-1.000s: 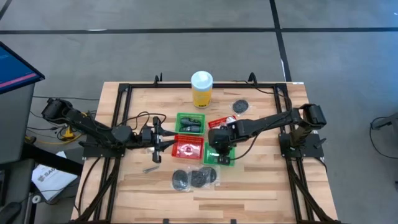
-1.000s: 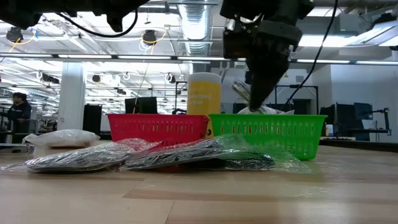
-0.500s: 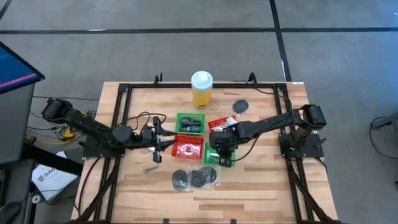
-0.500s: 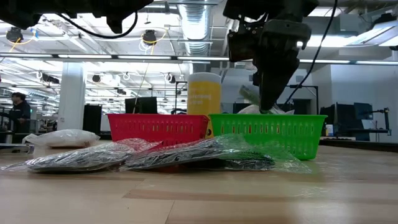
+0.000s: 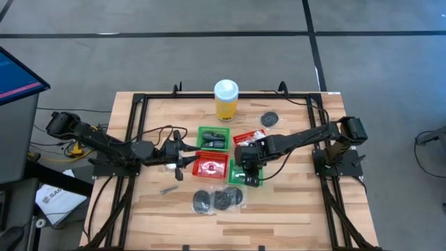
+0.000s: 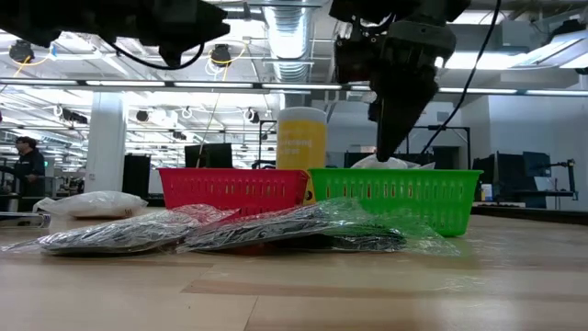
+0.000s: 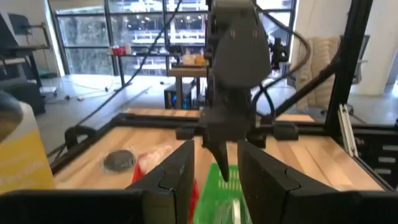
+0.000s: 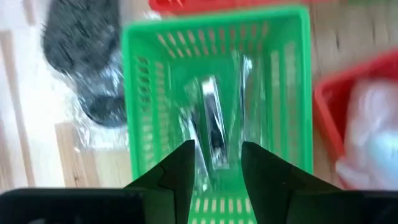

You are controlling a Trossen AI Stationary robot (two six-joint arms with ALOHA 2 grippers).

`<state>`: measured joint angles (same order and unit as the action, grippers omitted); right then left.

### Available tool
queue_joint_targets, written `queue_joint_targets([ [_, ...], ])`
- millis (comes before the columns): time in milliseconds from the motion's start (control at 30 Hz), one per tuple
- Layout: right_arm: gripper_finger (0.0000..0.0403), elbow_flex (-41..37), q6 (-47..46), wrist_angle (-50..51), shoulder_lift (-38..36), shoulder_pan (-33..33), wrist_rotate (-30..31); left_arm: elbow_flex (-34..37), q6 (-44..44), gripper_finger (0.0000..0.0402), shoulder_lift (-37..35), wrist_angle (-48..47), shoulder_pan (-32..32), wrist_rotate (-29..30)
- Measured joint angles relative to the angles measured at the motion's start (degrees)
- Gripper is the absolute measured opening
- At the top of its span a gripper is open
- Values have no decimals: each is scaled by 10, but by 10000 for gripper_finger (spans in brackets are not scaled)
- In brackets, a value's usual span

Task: Pick & Place Travel size toiletries
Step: Put the nail cutter into the right green bin

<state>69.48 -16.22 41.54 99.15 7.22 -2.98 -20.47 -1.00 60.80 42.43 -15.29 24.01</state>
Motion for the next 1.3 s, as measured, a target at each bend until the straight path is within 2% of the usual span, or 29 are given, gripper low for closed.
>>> queue_joint_targets([
  [133, 122, 1, 34, -17, -16, 0, 0, -1, 61, 112, -2, -43, -1, 0],
  [433, 122, 0, 93, -18, -49, -18, 1, -20, 277, 112, -9, -280, -53, -6],
  [800, 121, 0, 109, -24, -52, -20, 1, -116, 532, 107, -6, -613, -80, -142],
  [1000, 121, 0, 119, -32, -52, -20, 1, -117, 631, 90, -6, -647, -98, -191],
  [1300, 120, 0, 123, -30, -52, -20, 0, -117, 679, 75, 30, -658, -118, -228],
])
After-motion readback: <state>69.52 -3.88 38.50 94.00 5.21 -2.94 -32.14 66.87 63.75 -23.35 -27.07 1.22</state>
